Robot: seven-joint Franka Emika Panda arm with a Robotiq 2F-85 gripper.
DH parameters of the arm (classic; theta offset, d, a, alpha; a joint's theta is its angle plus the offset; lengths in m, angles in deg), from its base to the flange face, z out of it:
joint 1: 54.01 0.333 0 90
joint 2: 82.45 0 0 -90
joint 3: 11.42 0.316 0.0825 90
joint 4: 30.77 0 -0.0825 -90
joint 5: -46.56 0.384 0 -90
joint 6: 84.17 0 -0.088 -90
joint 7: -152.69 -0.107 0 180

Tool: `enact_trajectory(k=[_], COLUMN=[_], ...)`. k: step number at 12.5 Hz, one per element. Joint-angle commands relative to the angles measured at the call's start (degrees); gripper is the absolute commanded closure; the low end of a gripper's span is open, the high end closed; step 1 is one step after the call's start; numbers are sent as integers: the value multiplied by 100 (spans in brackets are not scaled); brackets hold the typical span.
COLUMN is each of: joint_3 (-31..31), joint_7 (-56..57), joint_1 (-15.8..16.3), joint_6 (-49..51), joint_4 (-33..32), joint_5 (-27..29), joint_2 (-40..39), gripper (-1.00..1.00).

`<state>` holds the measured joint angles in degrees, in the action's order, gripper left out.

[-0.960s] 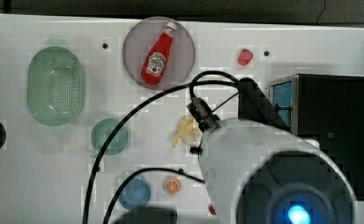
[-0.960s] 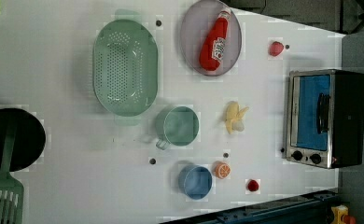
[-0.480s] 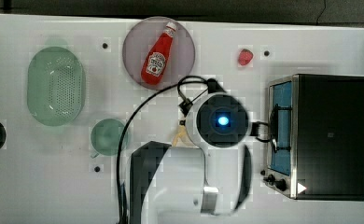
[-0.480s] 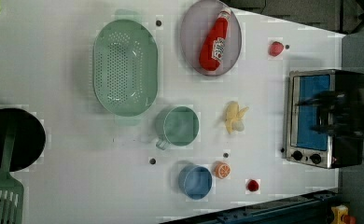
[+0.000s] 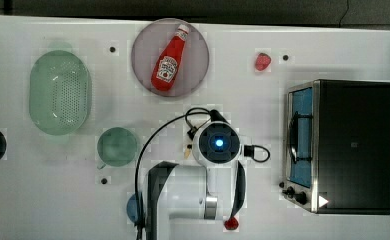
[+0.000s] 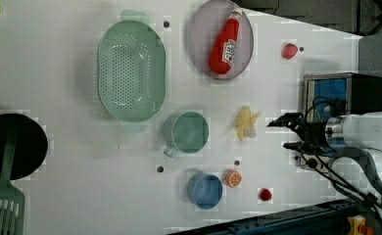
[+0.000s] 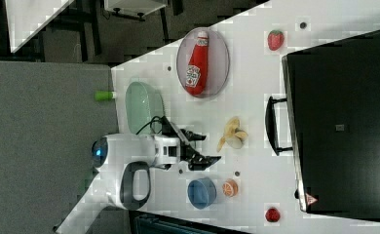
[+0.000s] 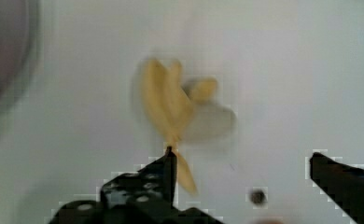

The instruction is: Pick Banana and place it in mug.

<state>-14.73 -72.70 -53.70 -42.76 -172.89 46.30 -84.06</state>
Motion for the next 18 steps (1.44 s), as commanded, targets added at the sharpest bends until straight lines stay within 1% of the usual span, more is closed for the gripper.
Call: enact_trajectory(k=[1, 6, 10, 11, 14, 16, 17, 18], joint_3=[-55, -6, 6, 27, 64, 67, 65, 67], joint_7=[374, 374, 374, 374, 373, 372, 372, 371], joint_1=[-36, -30, -28, -28, -31, -31, -33, -33], joint_6=[-736, -1863, -2346, -2506, -2608, -2612, -2605, -2573], joint_4=[-1, -14, -8, -7, -10, -5, -2, -11], joint_5=[-57, -57, -57, -57, -57, -57, -57, -56], joint_2=[-493, -1442, -1943, -2006, -2020, -1979, -1938, -1871], gripper=[-100, -100, -100, -93, -19, 26, 32, 32])
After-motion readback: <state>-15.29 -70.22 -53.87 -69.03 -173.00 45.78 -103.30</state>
